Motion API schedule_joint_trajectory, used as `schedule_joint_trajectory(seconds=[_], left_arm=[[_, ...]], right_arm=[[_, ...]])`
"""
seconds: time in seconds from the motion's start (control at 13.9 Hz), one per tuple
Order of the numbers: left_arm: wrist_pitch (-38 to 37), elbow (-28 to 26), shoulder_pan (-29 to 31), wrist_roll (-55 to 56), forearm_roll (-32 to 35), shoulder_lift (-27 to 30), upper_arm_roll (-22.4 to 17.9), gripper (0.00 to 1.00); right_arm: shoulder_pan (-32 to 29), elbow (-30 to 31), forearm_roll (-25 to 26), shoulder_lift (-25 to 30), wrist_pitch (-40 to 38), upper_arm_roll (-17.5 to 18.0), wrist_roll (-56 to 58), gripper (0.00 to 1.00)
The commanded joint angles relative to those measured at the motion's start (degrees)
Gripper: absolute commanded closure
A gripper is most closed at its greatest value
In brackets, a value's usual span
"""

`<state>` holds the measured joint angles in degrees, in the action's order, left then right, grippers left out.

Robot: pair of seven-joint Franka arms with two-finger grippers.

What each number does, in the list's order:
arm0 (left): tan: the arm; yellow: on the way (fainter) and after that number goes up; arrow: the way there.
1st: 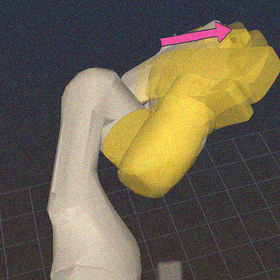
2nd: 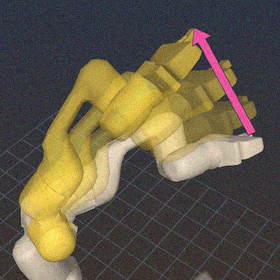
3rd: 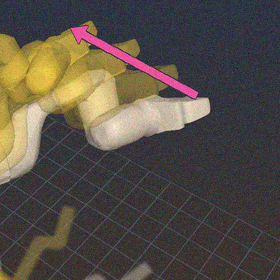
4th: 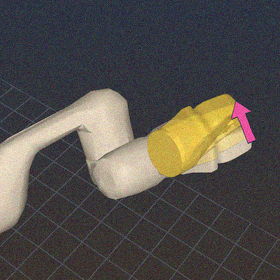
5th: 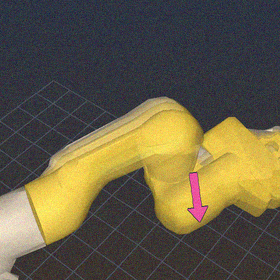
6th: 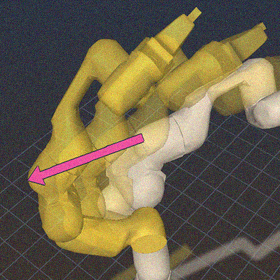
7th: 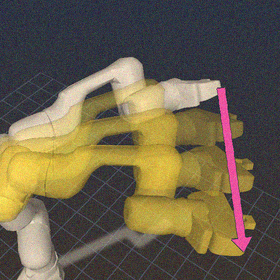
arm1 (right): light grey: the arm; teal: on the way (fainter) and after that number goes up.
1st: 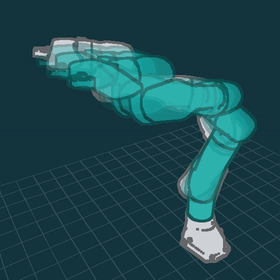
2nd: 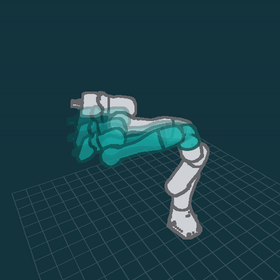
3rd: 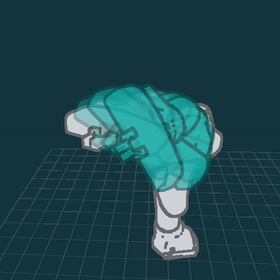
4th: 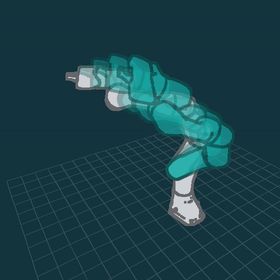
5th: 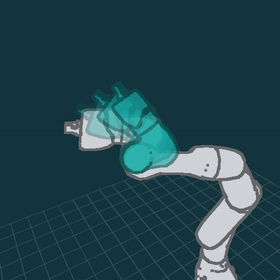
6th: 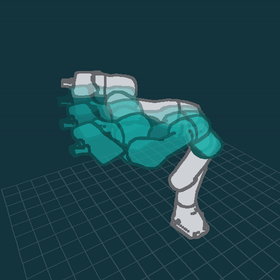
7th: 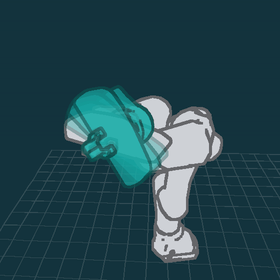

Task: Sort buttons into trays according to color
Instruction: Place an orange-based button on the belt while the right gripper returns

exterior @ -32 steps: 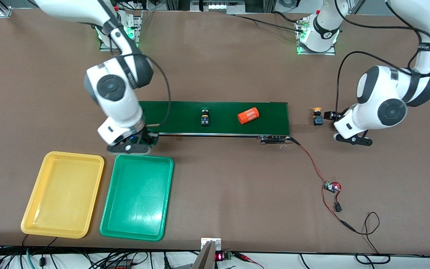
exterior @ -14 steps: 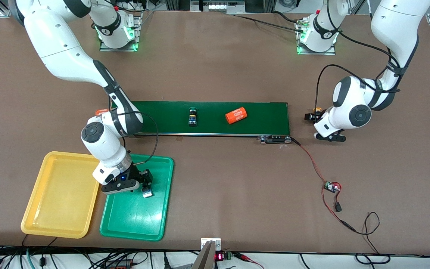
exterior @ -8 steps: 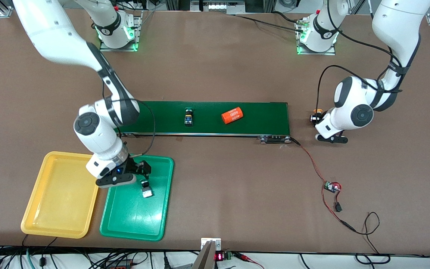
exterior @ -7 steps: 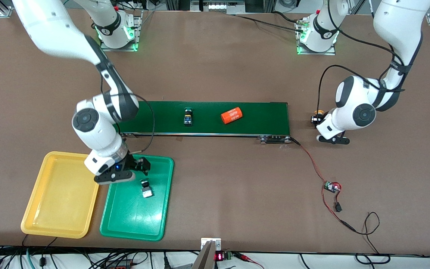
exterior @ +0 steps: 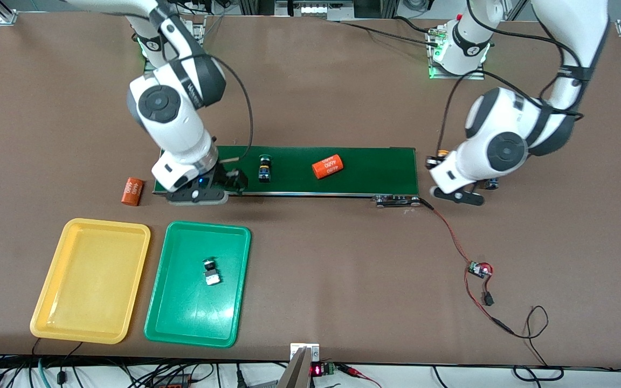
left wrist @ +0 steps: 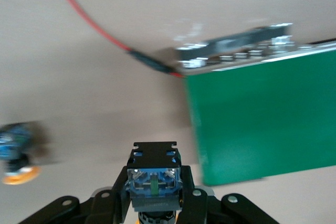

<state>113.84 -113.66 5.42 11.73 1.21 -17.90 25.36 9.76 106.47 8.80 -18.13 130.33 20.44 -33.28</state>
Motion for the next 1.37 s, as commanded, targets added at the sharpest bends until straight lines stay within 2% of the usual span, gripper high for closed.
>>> schedule_joint_trajectory(seconds=[0.0, 0.29, 0.36, 0.43, 0.5, 0.72, 0.87, 1.15, 1.23, 1.3], left_arm=[[4.27, 0.54, -3.83, 5.04, -3.23, -2.4, 0.22, 0.74], [14.64, 0.45, -9.02, 6.45, -5.17, -6.09, 0.22, 0.73], [15.35, 0.37, -9.64, 6.98, -5.17, -6.53, 0.22, 0.66], [15.27, 0.1, -9.73, 7.34, -5.17, -6.97, 0.22, 0.24], [14.57, -0.07, -9.82, 7.43, -5.08, -6.54, 0.22, 0.0], [9.23, 0.45, -9.38, 7.17, -4.91, -2.77, -0.39, 0.0], [6.32, 0.54, -9.12, 6.99, -4.3, 0.74, -2.75, 0.0], [3.32, 0.98, -8.94, 6.72, -4.03, 3.57, -12.67, 0.0], [3.32, 0.98, -9.03, 4.98, -3.94, 3.57, -15.57, 0.0], [3.49, 0.89, -9.03, -2.34, -3.07, 3.48, -20.3, 0.0]], right_arm=[[-0.71, 6.11, -1.42, 4.24, 0.27, 1.62, -1.86, 0.0], [-0.18, 9.63, -1.24, 4.42, 1.94, 3.9, -2.49, 0.0], [0.34, 10.68, -1.24, 4.42, 2.9, 3.91, -3.36, 0.0], [0.52, 11.91, -1.15, 4.42, 4.13, 3.91, -4.24, 0.0], [0.61, 12.79, -1.15, 4.42, 5.36, 3.91, -4.94, 0.0], [0.61, 15.43, -1.07, 4.33, 9.23, 3.91, -5.12, 0.0], [0.52, 16.4, -0.63, 3.72, 11.25, 3.82, -5.12, 0.0], [0.52, 16.58, 0.16, 1.96, 12.14, 3.82, -5.12, 0.0], [0.43, 16.84, 0.16, 1.35, 12.14, 3.82, -5.12, 0.0], [0.09, 17.02, 0.16, 0.65, 12.14, 3.73, -5.12, 0.0]])
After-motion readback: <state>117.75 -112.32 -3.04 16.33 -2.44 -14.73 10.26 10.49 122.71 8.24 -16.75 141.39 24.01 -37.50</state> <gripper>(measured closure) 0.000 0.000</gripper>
